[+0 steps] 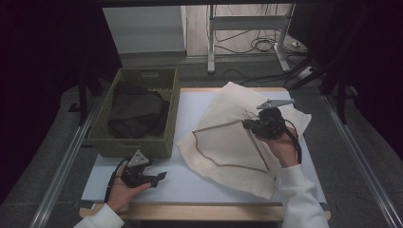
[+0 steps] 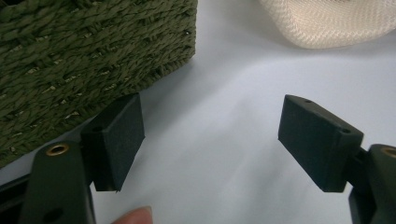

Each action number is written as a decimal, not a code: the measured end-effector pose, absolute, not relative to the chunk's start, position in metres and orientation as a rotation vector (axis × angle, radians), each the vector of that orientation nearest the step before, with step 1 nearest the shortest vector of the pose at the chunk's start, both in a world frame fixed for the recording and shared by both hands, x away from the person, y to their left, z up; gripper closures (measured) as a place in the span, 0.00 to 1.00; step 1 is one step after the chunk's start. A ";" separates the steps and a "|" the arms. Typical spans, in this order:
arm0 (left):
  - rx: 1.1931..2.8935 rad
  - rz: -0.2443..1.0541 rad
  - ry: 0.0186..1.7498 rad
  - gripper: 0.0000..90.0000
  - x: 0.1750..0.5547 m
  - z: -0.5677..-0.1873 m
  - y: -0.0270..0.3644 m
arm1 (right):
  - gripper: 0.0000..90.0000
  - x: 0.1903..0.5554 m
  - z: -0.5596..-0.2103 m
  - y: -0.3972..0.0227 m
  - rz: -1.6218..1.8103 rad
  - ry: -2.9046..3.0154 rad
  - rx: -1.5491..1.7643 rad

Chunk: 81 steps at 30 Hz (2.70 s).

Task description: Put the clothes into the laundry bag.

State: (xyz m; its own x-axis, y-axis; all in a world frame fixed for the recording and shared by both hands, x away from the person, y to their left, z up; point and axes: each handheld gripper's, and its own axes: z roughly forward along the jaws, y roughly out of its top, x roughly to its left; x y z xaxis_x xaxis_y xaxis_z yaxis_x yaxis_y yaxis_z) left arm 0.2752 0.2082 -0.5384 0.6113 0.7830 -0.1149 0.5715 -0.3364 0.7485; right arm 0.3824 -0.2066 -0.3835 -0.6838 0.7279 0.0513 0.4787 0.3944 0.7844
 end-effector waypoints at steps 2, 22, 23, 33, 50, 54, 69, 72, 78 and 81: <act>2.045 0.340 1.067 0.25 0.275 -0.538 0.208 | 0.95 0.382 -0.382 -0.206 1.183 2.351 1.049; 2.006 0.337 1.039 0.28 0.262 -0.520 0.207 | 0.95 0.385 -0.388 -0.206 1.165 2.367 1.055; 2.009 0.341 1.024 0.29 0.259 -0.516 0.205 | 0.95 0.385 -0.388 -0.206 1.168 2.366 1.055; 1.975 0.370 0.947 0.31 0.250 -0.482 0.194 | 0.95 0.385 -0.390 -0.213 1.181 2.373 1.056; 1.866 0.427 0.964 0.29 0.263 -0.439 0.207 | 0.95 0.384 -0.388 -0.215 1.192 2.369 1.059; 1.862 0.454 0.962 0.30 0.264 -0.433 0.206 | 0.95 0.384 -0.388 -0.216 1.191 2.368 1.060; 1.836 0.442 0.974 0.29 0.298 -0.401 0.213 | 0.95 0.384 -0.388 -0.216 1.195 2.362 1.060; 1.829 0.441 0.984 0.28 0.303 -0.399 0.215 | 0.95 0.384 -0.388 -0.217 1.195 2.362 1.059; 1.832 0.450 0.995 0.27 0.312 -0.395 0.216 | 0.95 0.383 -0.387 -0.216 1.192 2.355 1.055; 1.841 0.473 0.997 0.27 0.318 -0.391 0.216 | 0.95 0.383 -0.387 -0.215 1.192 2.355 1.054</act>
